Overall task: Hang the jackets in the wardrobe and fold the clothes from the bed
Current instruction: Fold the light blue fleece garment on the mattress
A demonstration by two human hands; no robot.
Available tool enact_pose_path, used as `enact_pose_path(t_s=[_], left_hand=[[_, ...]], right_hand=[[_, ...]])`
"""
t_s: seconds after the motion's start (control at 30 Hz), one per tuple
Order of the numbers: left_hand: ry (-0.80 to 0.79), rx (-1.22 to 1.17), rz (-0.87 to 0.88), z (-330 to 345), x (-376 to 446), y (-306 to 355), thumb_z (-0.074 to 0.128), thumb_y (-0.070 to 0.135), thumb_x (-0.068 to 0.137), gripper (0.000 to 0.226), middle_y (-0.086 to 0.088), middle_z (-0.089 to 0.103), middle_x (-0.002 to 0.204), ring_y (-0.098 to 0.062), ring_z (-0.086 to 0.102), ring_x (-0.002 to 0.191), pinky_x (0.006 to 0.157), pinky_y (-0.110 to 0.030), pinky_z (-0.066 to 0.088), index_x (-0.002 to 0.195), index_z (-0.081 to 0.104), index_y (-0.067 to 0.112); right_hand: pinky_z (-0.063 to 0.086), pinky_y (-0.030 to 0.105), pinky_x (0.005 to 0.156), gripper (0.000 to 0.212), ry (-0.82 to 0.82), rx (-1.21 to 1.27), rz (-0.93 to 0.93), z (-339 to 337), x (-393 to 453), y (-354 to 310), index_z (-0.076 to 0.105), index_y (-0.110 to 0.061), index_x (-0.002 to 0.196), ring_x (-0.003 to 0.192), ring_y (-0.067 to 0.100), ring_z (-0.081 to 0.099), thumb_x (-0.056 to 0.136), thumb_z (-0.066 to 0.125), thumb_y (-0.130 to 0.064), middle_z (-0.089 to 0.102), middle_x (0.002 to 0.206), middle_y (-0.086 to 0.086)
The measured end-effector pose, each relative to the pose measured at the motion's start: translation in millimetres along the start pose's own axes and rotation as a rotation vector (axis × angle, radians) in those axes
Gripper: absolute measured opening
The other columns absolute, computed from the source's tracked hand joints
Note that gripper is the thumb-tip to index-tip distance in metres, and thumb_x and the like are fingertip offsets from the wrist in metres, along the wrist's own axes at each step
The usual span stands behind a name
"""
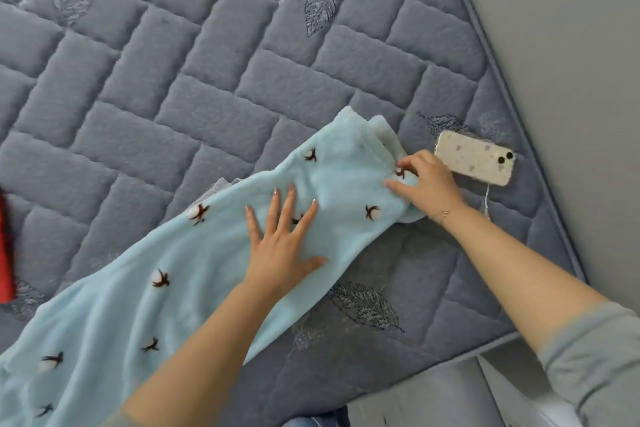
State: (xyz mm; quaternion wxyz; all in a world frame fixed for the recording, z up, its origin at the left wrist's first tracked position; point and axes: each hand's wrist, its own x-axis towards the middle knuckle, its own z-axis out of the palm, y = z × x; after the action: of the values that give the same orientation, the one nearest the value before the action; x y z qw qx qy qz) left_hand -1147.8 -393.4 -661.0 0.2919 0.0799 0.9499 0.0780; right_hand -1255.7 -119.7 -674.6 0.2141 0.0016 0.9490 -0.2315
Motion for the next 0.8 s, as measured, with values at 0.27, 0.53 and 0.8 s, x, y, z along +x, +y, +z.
enact_pose_path(t_s=[0.27,0.53,0.8], left_hand=[[0.038,0.005,-0.006,-4,0,6,0.047,0.069,0.085,0.088,-0.002,-0.024,0.161,-0.027,-0.027,0.146,0.111,-0.064,-0.017,0.154,0.001,0.039],[0.063,0.017,0.034,7,7,-2,0.037,0.066,0.092,0.079,0.000,-0.029,0.158,-0.022,-0.035,0.142,0.110,-0.058,-0.025,0.153,-0.004,0.040],[0.011,-0.311,0.053,1,15,-15,0.053,0.048,0.094,0.065,0.008,-0.011,0.162,-0.011,-0.022,0.146,0.108,-0.040,-0.032,0.151,0.023,0.039]], right_hand=[[0.025,0.033,0.079,0.032,0.232,-0.256,-0.016,1,10,-4,0.066,-0.014,0.077,0.096,0.029,0.047,0.078,0.075,-0.044,0.055,0.095,0.006],[0.037,0.031,0.075,0.027,0.120,0.040,0.165,8,1,24,0.053,-0.011,0.084,0.099,0.032,0.052,0.084,0.074,-0.028,0.046,0.093,0.003],[0.056,0.033,0.070,0.044,-0.290,0.753,0.508,-15,9,-19,0.058,-0.012,0.122,0.092,0.024,0.067,0.083,0.075,-0.025,0.070,0.109,0.008]])
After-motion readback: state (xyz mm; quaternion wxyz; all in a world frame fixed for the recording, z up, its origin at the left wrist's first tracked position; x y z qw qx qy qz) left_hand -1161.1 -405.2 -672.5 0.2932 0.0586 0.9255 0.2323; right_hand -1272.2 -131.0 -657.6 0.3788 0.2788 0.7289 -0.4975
